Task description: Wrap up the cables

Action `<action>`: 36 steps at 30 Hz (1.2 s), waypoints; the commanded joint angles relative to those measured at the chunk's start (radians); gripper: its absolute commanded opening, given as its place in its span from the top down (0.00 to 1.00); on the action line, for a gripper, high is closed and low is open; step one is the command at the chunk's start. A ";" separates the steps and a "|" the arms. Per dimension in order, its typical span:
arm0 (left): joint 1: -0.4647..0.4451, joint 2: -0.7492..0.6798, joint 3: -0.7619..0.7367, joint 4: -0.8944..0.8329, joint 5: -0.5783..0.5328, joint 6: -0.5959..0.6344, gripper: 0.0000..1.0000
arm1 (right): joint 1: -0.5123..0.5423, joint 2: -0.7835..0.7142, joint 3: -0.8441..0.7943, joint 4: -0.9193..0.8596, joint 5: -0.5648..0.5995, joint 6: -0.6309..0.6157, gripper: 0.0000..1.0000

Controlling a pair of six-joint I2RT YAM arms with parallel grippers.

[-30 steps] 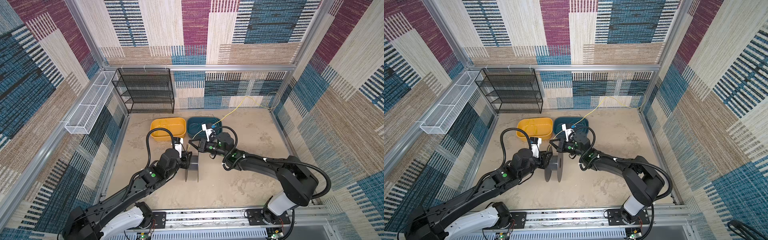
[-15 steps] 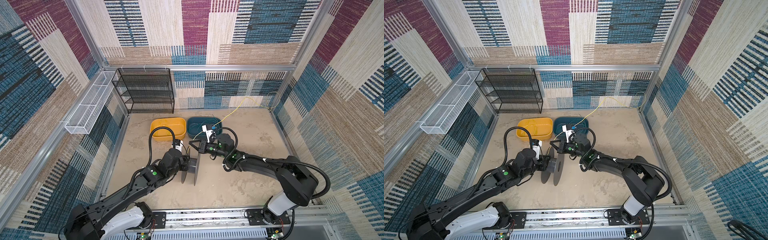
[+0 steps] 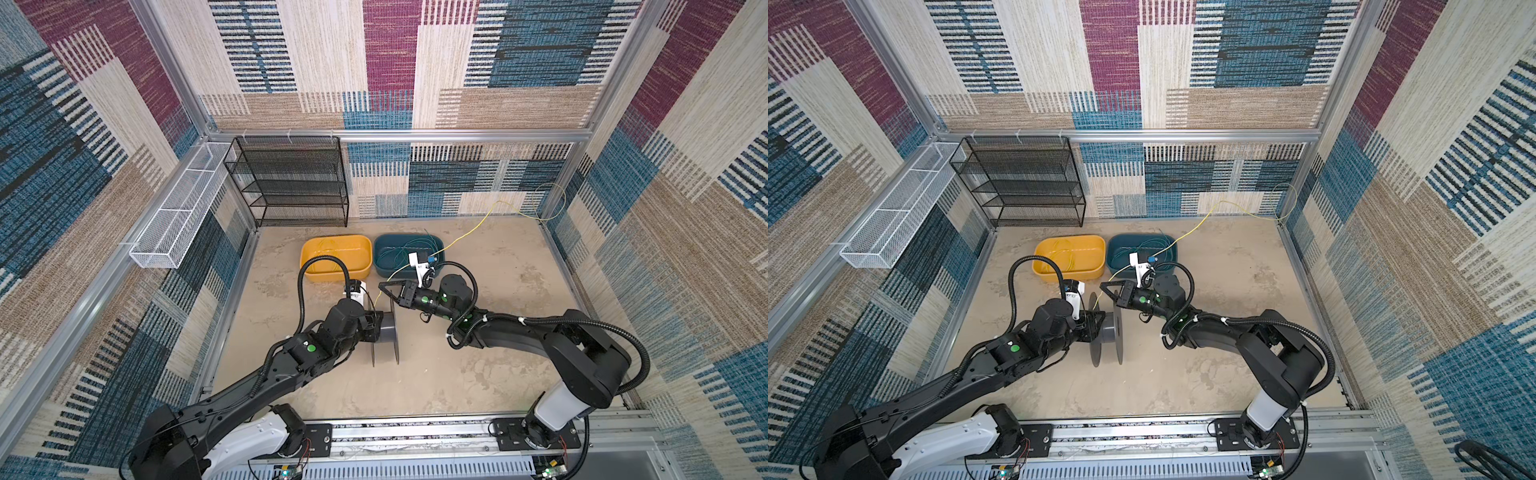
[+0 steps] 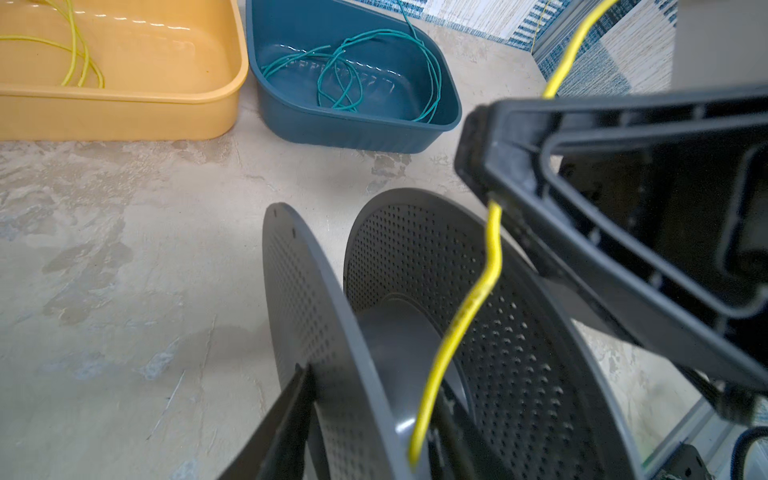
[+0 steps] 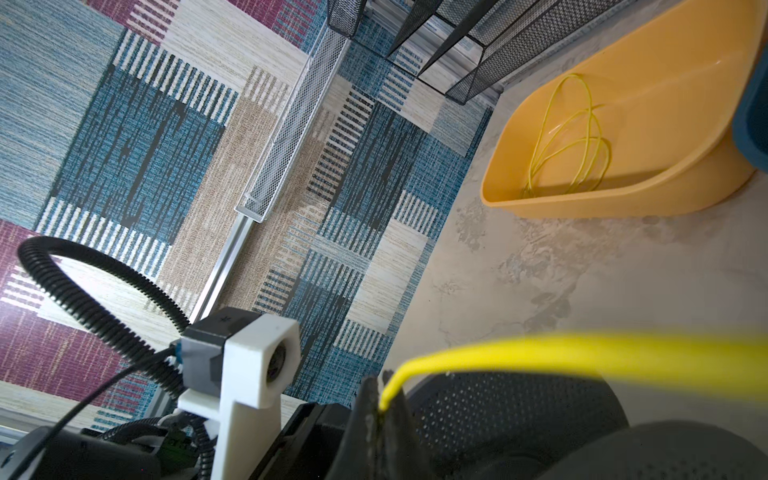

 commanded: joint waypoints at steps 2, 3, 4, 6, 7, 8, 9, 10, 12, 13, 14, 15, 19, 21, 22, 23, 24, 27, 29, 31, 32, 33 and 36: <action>0.000 -0.007 -0.008 0.024 -0.010 -0.020 0.63 | 0.015 -0.011 -0.003 0.002 -0.030 0.028 1.00; 0.000 -0.009 -0.013 0.030 -0.010 -0.017 0.66 | 0.015 -0.012 -0.004 -0.002 -0.032 0.029 1.00; 0.001 -0.011 -0.014 0.033 -0.011 -0.013 0.68 | 0.015 -0.014 -0.003 -0.010 -0.034 0.029 1.00; 0.000 -0.013 -0.015 0.037 -0.012 -0.004 0.73 | 0.020 -0.014 -0.002 -0.023 -0.035 0.024 1.00; 0.000 -0.013 -0.015 0.037 -0.012 0.000 0.74 | 0.022 -0.013 -0.005 -0.027 -0.036 0.020 1.00; 0.000 -0.013 -0.017 0.039 -0.013 0.004 0.76 | 0.025 -0.012 -0.006 -0.032 -0.033 0.019 1.00; 0.000 -0.013 -0.017 0.042 -0.012 0.008 0.78 | 0.026 -0.010 -0.010 -0.036 -0.032 0.021 1.00; 0.001 -0.015 -0.019 0.041 -0.012 0.010 0.81 | 0.026 -0.006 -0.012 -0.038 -0.032 0.021 1.00; 0.001 -0.017 -0.021 0.047 -0.008 0.017 0.86 | 0.027 0.003 -0.017 -0.038 -0.032 0.021 1.00; 0.000 -0.019 -0.023 0.048 -0.006 0.017 0.91 | 0.027 0.007 -0.022 -0.038 -0.032 0.023 1.00; 0.001 -0.022 -0.023 0.049 -0.006 0.019 0.93 | 0.027 0.010 -0.024 -0.040 -0.030 0.023 1.00; 0.000 -0.024 -0.023 0.045 -0.007 0.020 0.96 | 0.027 0.012 -0.025 -0.039 -0.030 0.023 1.00; 0.000 -0.045 -0.021 0.031 -0.019 0.031 1.00 | 0.027 0.018 -0.028 -0.040 -0.026 0.024 1.00; 0.000 -0.058 -0.020 0.022 -0.023 0.037 1.00 | 0.027 0.013 -0.029 -0.041 -0.025 0.021 1.00; 0.001 -0.064 -0.018 0.020 -0.025 0.043 1.00 | 0.027 0.012 -0.029 -0.043 -0.024 0.019 1.00; 0.000 -0.070 -0.015 0.015 -0.027 0.046 1.00 | 0.027 0.010 -0.028 -0.047 -0.023 0.017 1.00; 0.000 -0.076 -0.010 0.009 -0.027 0.050 1.00 | 0.027 0.006 -0.027 -0.054 -0.018 0.013 1.00; 0.000 -0.086 0.010 0.001 -0.023 0.078 1.00 | 0.028 -0.006 -0.016 -0.081 -0.009 -0.003 1.00; 0.000 -0.086 0.027 -0.008 -0.014 0.103 1.00 | 0.027 -0.016 -0.009 -0.105 0.001 -0.009 0.95; 0.000 -0.088 0.041 -0.002 0.012 0.136 1.00 | 0.027 -0.023 -0.001 -0.116 0.004 -0.016 0.93; 0.000 -0.088 0.047 0.002 0.029 0.152 1.00 | 0.027 -0.025 0.002 -0.124 0.006 -0.019 0.90; 0.000 -0.086 0.052 0.007 0.049 0.173 1.00 | 0.027 -0.028 0.009 -0.135 0.009 -0.021 0.88; 0.001 -0.080 0.070 0.006 0.111 0.215 1.00 | 0.027 -0.035 0.017 -0.149 0.013 -0.024 0.87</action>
